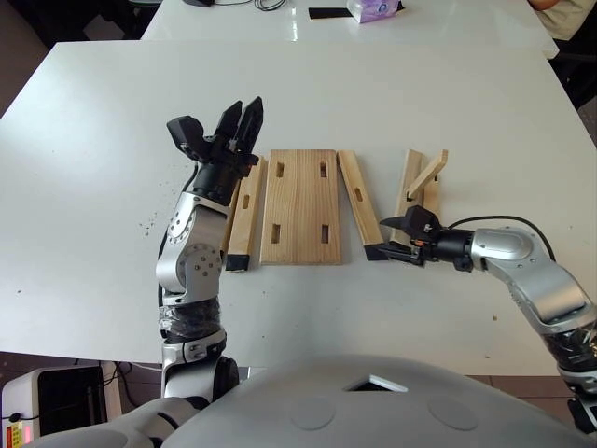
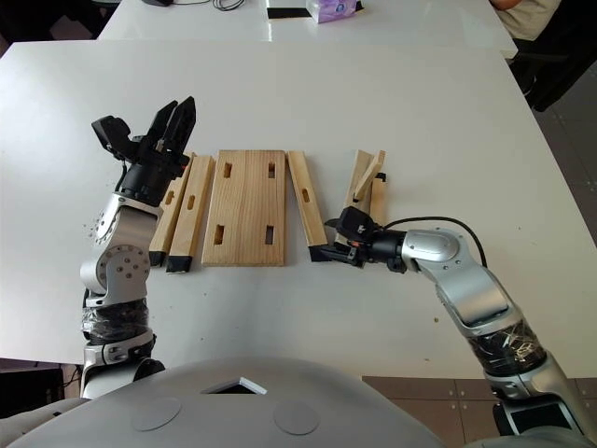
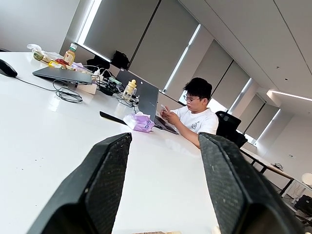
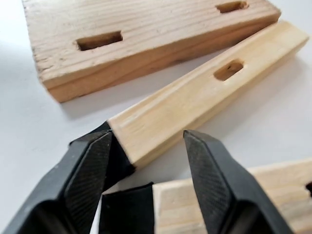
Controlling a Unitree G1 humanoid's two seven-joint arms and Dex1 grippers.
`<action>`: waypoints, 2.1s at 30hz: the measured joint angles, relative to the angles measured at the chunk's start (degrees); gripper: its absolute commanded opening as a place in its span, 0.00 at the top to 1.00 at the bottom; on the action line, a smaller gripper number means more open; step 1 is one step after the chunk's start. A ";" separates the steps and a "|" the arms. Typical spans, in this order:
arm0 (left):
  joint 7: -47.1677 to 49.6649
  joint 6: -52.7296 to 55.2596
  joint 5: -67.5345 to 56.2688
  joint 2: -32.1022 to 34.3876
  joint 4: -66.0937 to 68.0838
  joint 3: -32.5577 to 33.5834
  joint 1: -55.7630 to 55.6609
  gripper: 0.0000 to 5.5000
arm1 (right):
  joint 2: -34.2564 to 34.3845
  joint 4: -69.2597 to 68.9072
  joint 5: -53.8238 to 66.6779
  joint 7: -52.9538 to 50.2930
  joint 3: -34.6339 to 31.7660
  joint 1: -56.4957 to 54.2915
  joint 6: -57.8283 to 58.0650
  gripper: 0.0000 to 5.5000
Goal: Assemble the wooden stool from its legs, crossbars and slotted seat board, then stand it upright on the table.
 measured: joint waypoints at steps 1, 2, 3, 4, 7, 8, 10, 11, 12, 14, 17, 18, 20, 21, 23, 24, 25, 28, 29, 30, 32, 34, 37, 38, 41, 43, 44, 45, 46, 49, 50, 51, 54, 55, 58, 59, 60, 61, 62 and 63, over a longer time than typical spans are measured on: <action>0.05 -0.10 0.00 -0.20 -0.11 -0.12 0.15 0.54 | -0.15 -0.04 0.46 0.98 -0.61 -0.01 0.03 0.51; 0.07 -0.27 0.00 -0.50 -0.21 -0.21 0.34 0.54 | -0.46 -0.05 1.20 1.77 -1.13 -0.03 0.06 0.51; 0.10 -0.51 0.00 -0.80 -0.32 -0.32 0.50 0.54 | -0.96 -0.17 2.26 2.93 -1.54 -0.03 0.21 0.51; 0.12 -0.69 0.01 -0.99 -0.41 -0.37 0.60 0.54 | -1.32 -0.34 2.80 3.86 -1.93 -0.03 0.45 0.51; 0.17 -1.18 0.07 -1.25 -0.74 -0.48 1.17 0.54 | -2.64 -0.26 4.04 6.47 -3.27 -0.60 0.63 0.51; 0.19 -1.22 0.10 -1.33 -0.75 -0.55 1.27 0.54 | -2.93 0.56 2.82 6.83 -2.86 -1.14 -0.44 0.51; 0.21 -1.28 0.21 -1.41 -0.75 -0.75 1.32 0.54 | -4.13 2.61 0.38 7.71 -1.98 -2.06 -2.44 0.51; 0.21 -1.31 0.23 -1.41 -0.74 -0.77 1.32 0.54 | -4.43 3.25 -0.39 8.24 -1.59 -2.22 -3.07 0.51; 0.21 -1.39 0.34 -1.42 -0.69 -0.84 1.28 0.54 | -4.56 4.05 -1.06 8.88 -0.92 -2.28 -3.80 0.51; 0.20 -1.53 0.46 -1.41 -0.49 -0.84 1.16 0.54 | -4.62 5.00 -2.20 10.06 -0.19 -2.30 -5.15 0.51; 0.20 -1.64 0.52 -1.36 -0.44 -0.79 1.07 0.54 | -5.05 5.69 -2.73 11.52 -0.01 -2.23 -6.36 0.51; 0.19 -1.77 0.67 -1.36 -0.44 -0.76 1.08 0.54 | -5.36 5.70 -2.74 12.00 -0.13 -2.07 -6.75 0.51; 0.19 -1.96 0.82 -1.37 -0.44 -0.76 1.09 0.54 | -6.15 5.64 -2.58 12.42 -0.98 -1.51 -6.97 0.51; 0.19 -2.00 0.92 -1.38 -0.44 -0.78 1.14 0.54 | -6.75 5.57 -2.39 12.63 -1.80 -1.12 -6.97 0.51; 0.20 -2.10 1.04 -1.41 -0.49 -0.77 1.50 0.54 | -7.78 5.44 -2.05 13.31 -4.00 -0.28 -6.98 0.51; 0.20 -2.16 1.06 -1.41 -0.51 -0.76 1.77 0.54 | -8.36 5.44 -1.95 13.56 -4.72 -0.06 -6.98 0.51; 0.20 -2.24 1.16 -1.42 -0.53 -0.76 2.30 0.54 | -9.06 5.44 -1.72 13.98 -5.81 0.14 -6.98 0.51; 0.27 -2.32 1.23 -1.44 -0.53 -0.81 2.70 0.54 | -9.15 4.99 -0.36 14.31 -7.44 0.16 -6.67 0.51; 0.36 -2.34 1.23 -1.45 -0.52 -0.80 2.68 0.54 | -9.08 4.47 0.02 14.02 -8.06 0.05 -6.07 0.51; 0.43 -2.35 1.23 -1.45 -0.52 -0.79 2.63 0.54 | -8.71 4.19 0.48 13.10 -8.50 -0.32 -4.54 0.51; 0.61 -2.46 1.23 -1.46 -0.52 -0.73 2.59 0.54 | -7.97 4.22 0.54 10.34 -8.97 -1.69 -1.62 0.51; 0.82 -2.60 1.24 -1.55 -0.53 -0.77 2.59 0.54 | -6.31 4.54 -0.55 6.48 -9.03 -3.04 1.40 0.51; 0.90 -2.84 1.25 -1.60 -0.54 -0.78 2.61 0.54 | -3.99 4.05 0.16 2.37 -9.33 -2.47 7.55 0.51; 0.96 -2.96 1.24 -1.61 -0.63 -0.77 2.87 0.54 | -2.62 3.19 2.06 0.58 -10.45 -1.96 11.60 0.51; 1.16 -3.06 1.24 -1.67 -1.03 -0.77 3.58 0.54 | 1.35 0.82 7.37 -3.27 -14.58 -2.04 20.65 0.48; 1.24 -3.19 1.24 -1.64 -1.38 -0.70 3.85 0.54 | 4.77 -0.83 11.40 -6.88 -18.65 -3.39 27.90 0.43; 1.25 -3.20 1.24 -1.64 -1.46 -0.70 3.95 0.54 | 6.28 -1.42 12.51 -8.99 -20.12 -4.33 31.12 0.40; 1.27 -3.21 1.24 -1.62 -1.51 -0.68 4.04 0.54 | 8.00 -1.99 13.23 -11.23 -21.65 -5.01 34.28 0.38; 1.31 -3.21 1.24 -1.62 -1.56 -0.66 4.12 0.54 | 9.17 -2.42 13.41 -12.86 -22.60 -5.41 36.59 0.34; 1.50 -3.26 1.23 -1.56 -1.92 -0.36 4.61 0.54 | 16.77 -6.22 13.54 -21.49 -27.91 -6.32 50.07 0.34; 1.59 -3.27 1.23 -1.57 -2.02 -0.37 4.77 0.54 | 18.37 -7.43 13.34 -23.26 -28.73 -6.41 52.76 0.34; 1.67 -3.27 1.23 -1.61 -2.19 -0.42 5.03 0.54 | 20.42 -8.84 13.28 -25.11 -29.38 -6.61 55.84 0.34; 2.13 -3.27 1.24 -1.70 -2.38 -0.73 5.47 0.54 | 23.12 -10.24 13.21 -27.45 -28.87 -7.37 59.59 0.34; 2.16 -3.27 1.24 -1.70 -2.38 -0.79 5.47 0.54 | 23.19 -10.28 13.11 -27.92 -28.49 -7.47 59.89 0.34; 2.19 -3.26 1.22 -1.58 -2.37 -0.78 5.40 0.54 | 23.21 -10.16 12.62 -29.07 -27.18 -7.47 59.78 0.34; 2.19 -3.26 1.22 -1.53 -2.37 -0.76 5.38 0.54 | 23.22 -10.10 12.53 -29.18 -27.06 -7.47 59.76 0.34; 2.19 -3.26 1.22 -1.37 -2.36 -0.70 5.27 0.54 | 23.17 -9.92 12.09 -29.81 -26.07 -7.43 59.51 0.34; 2.19 -3.26 1.22 -1.35 -2.35 -0.70 5.24 0.54 | 23.18 -9.85 11.93 -30.09 -25.59 -7.40 59.44 0.34; 2.19 -3.27 1.22 -1.34 -2.35 -0.70 5.23 0.54 | 23.18 -9.77 11.72 -30.31 -25.31 -7.35 59.29 0.34; 2.19 -3.27 1.22 -1.33 -2.34 -0.69 5.23 0.54 | 23.04 -9.70 11.29 -30.59 -24.80 -7.28 58.59 0.34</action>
